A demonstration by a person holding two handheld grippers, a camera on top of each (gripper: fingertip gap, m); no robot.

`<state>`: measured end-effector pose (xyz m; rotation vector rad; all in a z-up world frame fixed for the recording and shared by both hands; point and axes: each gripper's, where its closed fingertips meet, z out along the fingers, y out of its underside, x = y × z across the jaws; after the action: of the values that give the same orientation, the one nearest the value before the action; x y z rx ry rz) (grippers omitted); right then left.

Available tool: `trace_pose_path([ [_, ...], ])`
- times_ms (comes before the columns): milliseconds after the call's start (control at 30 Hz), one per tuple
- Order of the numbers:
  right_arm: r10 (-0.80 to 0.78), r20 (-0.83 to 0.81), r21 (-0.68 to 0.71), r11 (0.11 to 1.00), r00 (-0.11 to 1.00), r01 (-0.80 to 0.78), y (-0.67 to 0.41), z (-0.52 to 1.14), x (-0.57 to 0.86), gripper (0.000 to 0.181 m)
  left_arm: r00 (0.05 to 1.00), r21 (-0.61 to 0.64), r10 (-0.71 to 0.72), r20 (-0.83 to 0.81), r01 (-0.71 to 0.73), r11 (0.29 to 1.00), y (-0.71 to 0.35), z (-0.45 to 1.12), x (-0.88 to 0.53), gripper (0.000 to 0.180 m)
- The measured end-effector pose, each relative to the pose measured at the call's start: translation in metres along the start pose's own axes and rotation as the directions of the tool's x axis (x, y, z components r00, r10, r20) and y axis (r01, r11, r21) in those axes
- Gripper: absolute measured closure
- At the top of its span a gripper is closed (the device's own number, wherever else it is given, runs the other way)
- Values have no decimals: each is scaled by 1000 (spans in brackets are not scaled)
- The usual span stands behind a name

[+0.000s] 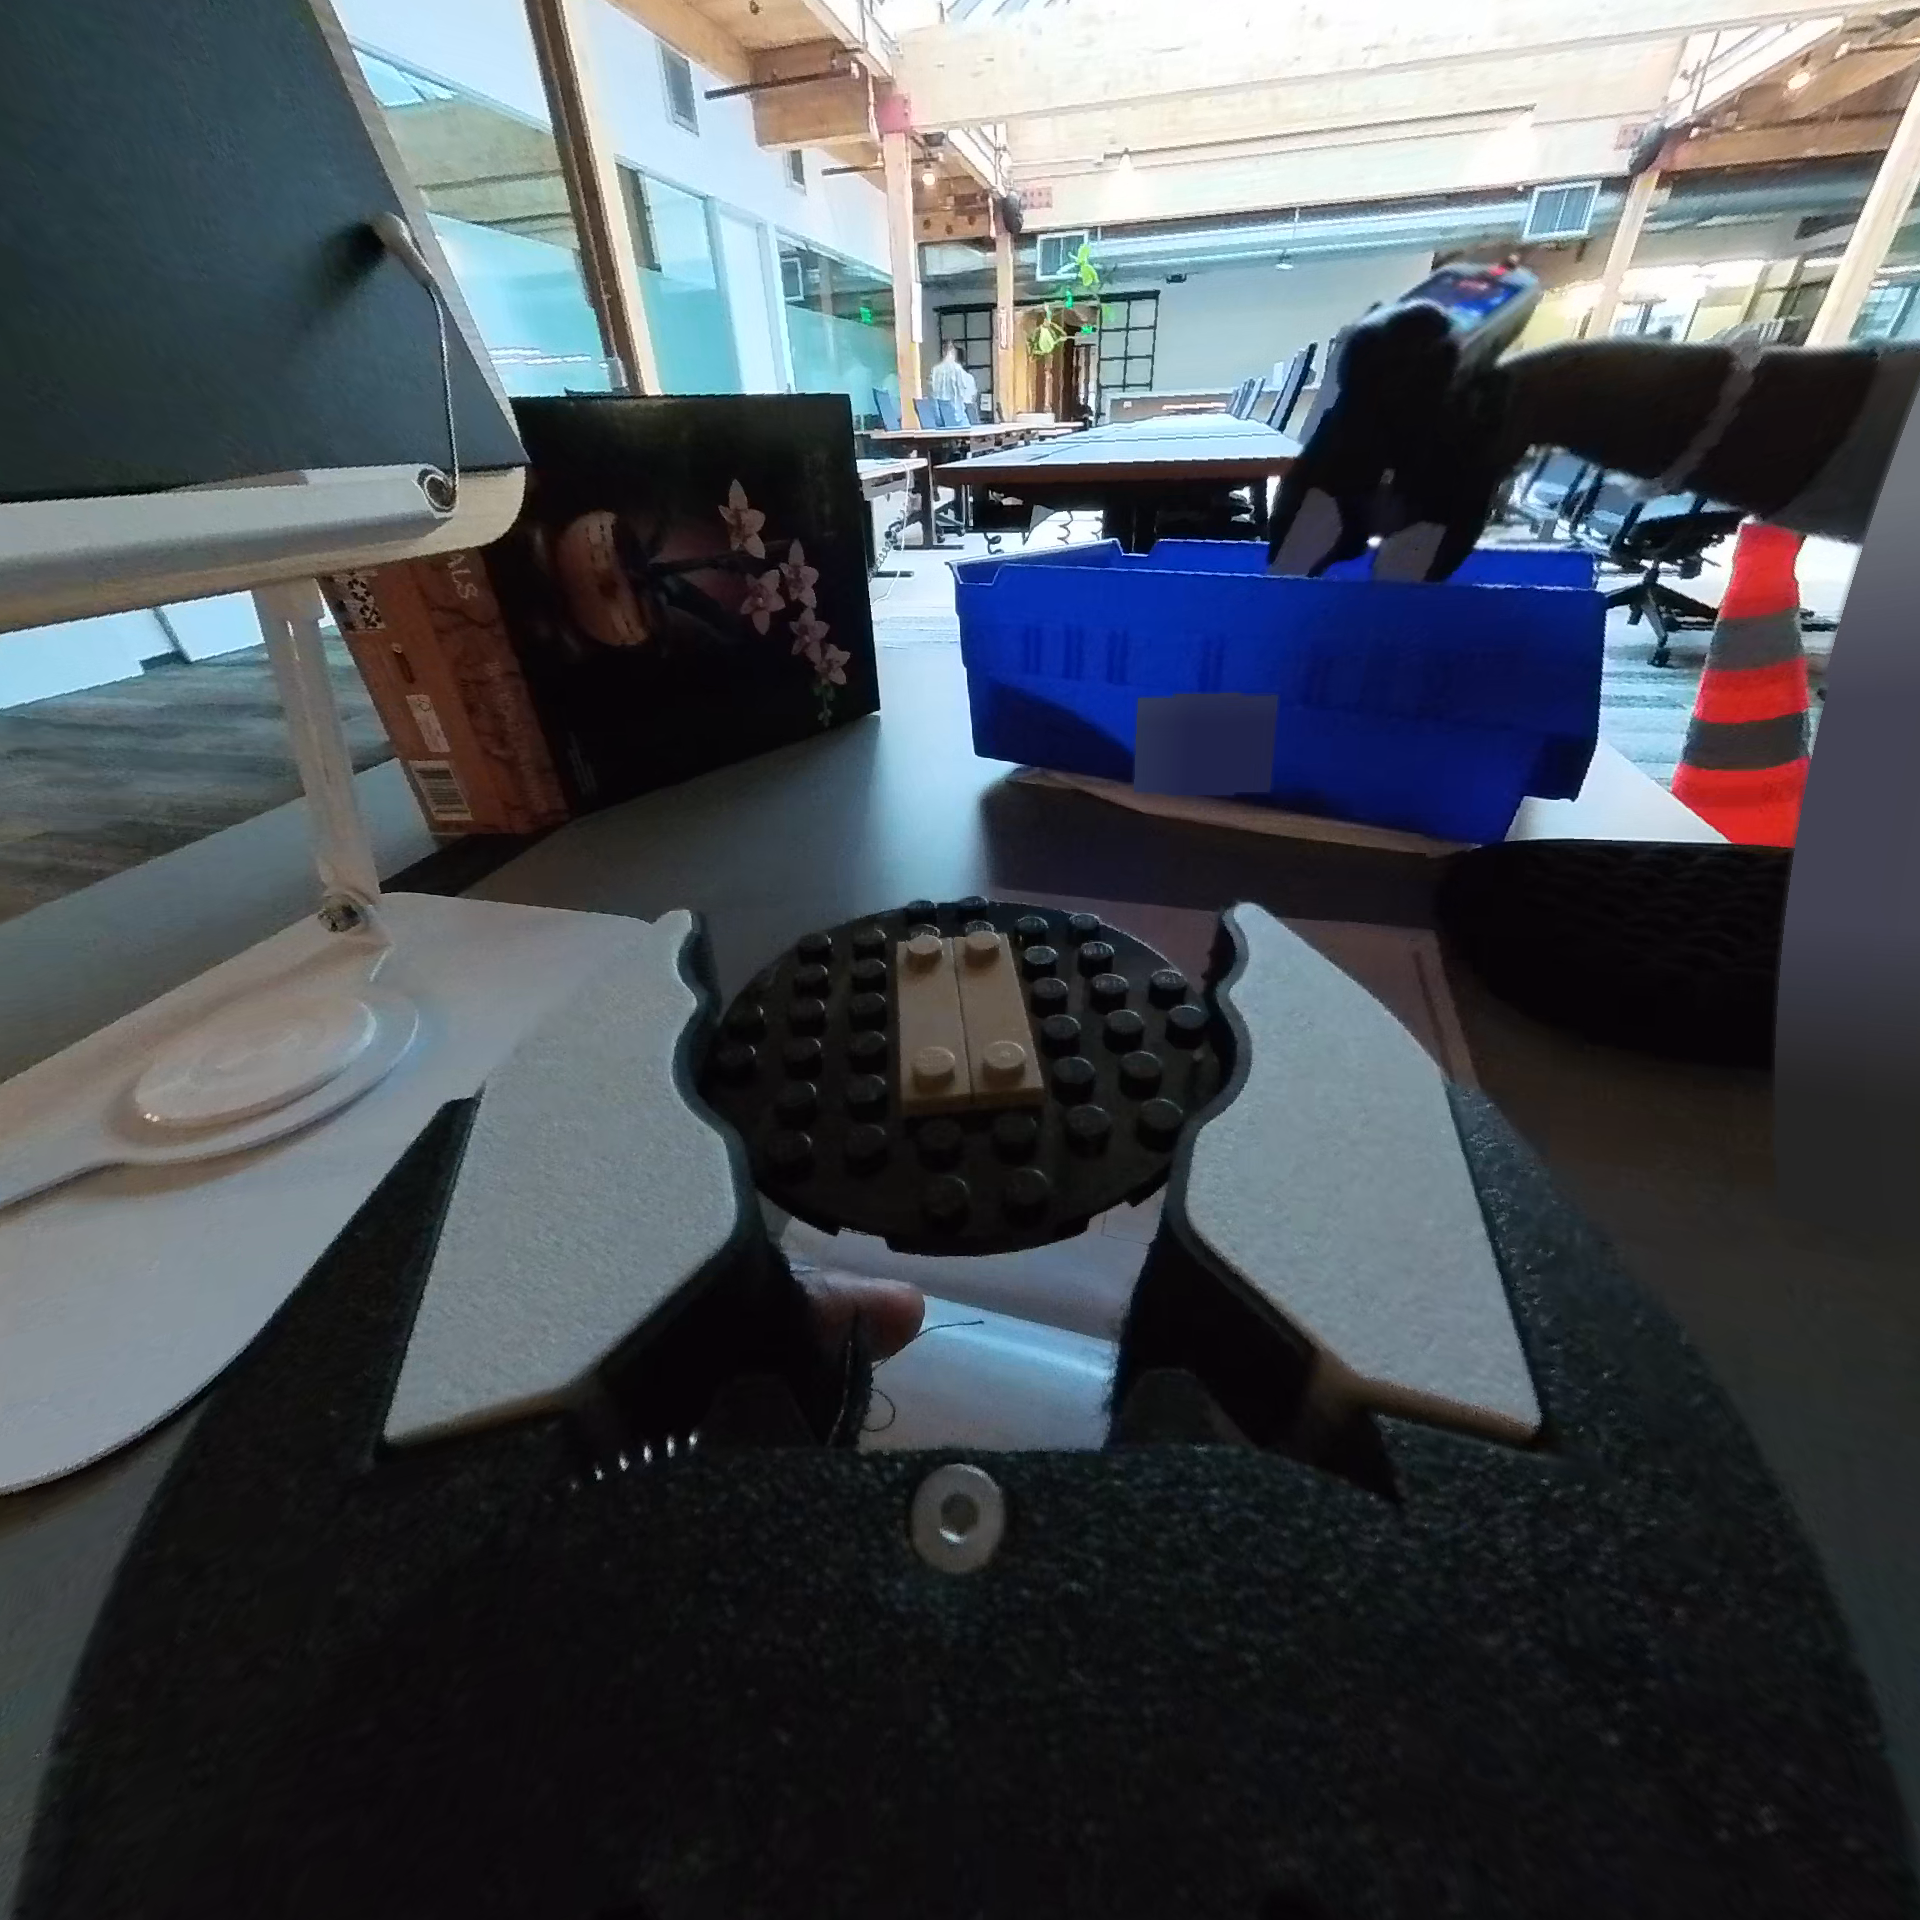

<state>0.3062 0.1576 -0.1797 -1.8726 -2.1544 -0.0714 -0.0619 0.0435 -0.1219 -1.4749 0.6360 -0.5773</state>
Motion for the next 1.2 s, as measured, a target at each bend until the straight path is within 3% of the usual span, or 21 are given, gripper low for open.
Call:
trace_pose_path([
  [367, 52, -11, 74, 996, 999, -51, -6, -26, -6, 145, 1000, -15, 7, -2, -7, 1000, 3, 1, 0, 92],
  [467, 93, 6, 275, 957, 996, -91, -46, -57, -6, 150, 1000, -4, -4, 1, 4, 1000, 1, 0, -1, 92],
  [533, 82, 15, 469, 880, 997, -79, -97, -92, -1, 156, 1000, 6, -19, 0, 19, 1000, -1, -1, -2, 91],
  [600, 10, 17, 551, 834, 1000, -18, -145, -113, 1, 159, 1000, 16, -26, 0, 26, 1000, -3, -3, -3, 91],
  [667, -98, 4, 508, 857, 995, 82, -184, -109, 4, 145, 1000, 18, -22, -2, 22, 1000, -2, -4, -2, 91],
  [800, -253, 106, 388, 901, 962, 194, -248, -58, 8, 140, 1000, 1, -15, -25, 15, 1000, -1, -3, 2, 91],
  [967, -349, 184, 243, 922, 919, 301, -284, 24, 16, 170, 999, 3, -26, -42, 26, 1000, -1, -3, 2, 91],
  [1200, -322, 231, 57, 946, 918, 318, -291, 82, 29, 174, 998, 0, -32, -53, 32, 1000, -1, -3, 4, 91],
])
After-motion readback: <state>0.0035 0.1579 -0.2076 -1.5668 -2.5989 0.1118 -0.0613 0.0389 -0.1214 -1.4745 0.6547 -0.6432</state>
